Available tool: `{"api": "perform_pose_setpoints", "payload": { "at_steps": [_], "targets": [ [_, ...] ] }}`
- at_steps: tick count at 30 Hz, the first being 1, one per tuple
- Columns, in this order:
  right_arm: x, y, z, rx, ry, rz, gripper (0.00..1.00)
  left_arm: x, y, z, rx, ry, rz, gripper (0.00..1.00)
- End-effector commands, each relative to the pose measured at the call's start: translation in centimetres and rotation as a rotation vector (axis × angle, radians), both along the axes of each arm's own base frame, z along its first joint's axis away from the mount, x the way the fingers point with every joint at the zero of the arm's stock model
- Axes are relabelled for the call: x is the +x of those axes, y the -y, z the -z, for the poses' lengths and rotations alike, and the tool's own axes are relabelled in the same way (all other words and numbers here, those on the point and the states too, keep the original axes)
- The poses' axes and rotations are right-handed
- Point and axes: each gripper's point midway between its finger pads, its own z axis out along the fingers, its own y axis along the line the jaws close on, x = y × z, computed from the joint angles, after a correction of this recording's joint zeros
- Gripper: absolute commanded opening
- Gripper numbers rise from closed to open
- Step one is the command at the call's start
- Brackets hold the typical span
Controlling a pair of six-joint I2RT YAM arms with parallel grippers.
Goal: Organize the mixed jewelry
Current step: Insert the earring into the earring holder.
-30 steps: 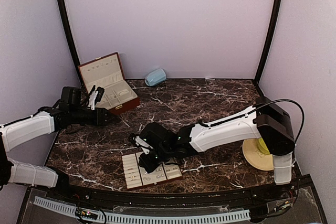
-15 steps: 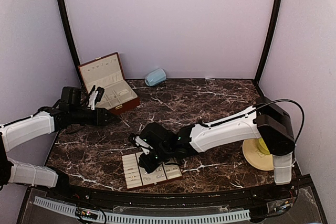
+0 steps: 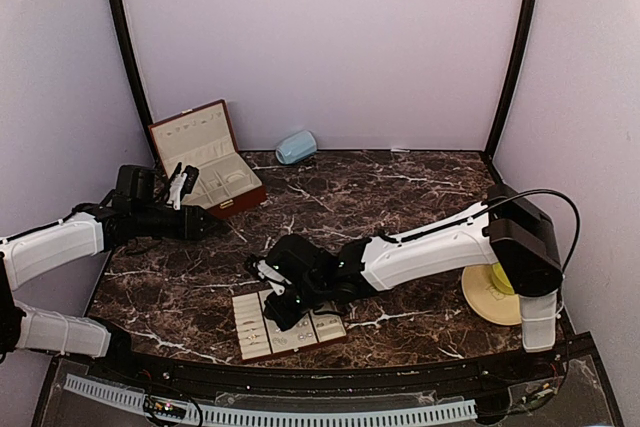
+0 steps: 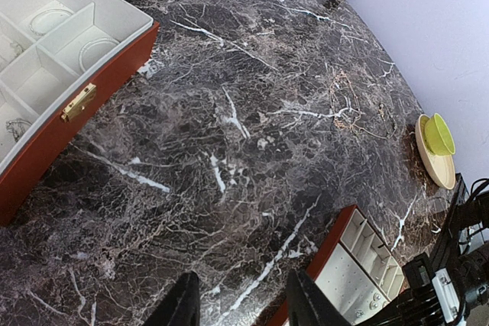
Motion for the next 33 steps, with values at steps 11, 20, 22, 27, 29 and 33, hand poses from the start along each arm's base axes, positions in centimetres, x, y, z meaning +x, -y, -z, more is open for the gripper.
{"api": "perform_pose_setpoints", "payload": {
  "at_steps": [11,20,22,27,29,33],
  "targets": [
    [-1.1,0.7,-0.4,-0.023,0.015,-0.011,0.00,0.5,0.2,-1.3,-0.006,0.046,0.011,0.42],
    [0.0,-0.2,-3.9,0.081,0.041,0.016,0.04,0.8,-0.1,-1.9,0.006,0.077,-0.004,0.42],
    [0.3,-0.2,-4.8,0.111,0.040,0.023,0.08,0.9,-0.3,-2.1,0.012,0.090,-0.012,0.42],
    [1.1,-0.1,-7.2,0.160,0.082,0.030,0.26,1.1,-1.0,-2.7,0.039,0.128,-0.041,0.43],
    [1.3,0.1,-7.2,0.150,0.096,0.035,0.35,1.1,-1.3,-3.2,0.045,0.150,-0.055,0.44],
    [1.8,1.1,-6.1,0.091,0.112,0.066,0.43,1.0,-2.1,-4.5,0.059,0.203,-0.100,0.48]
  ]
}}
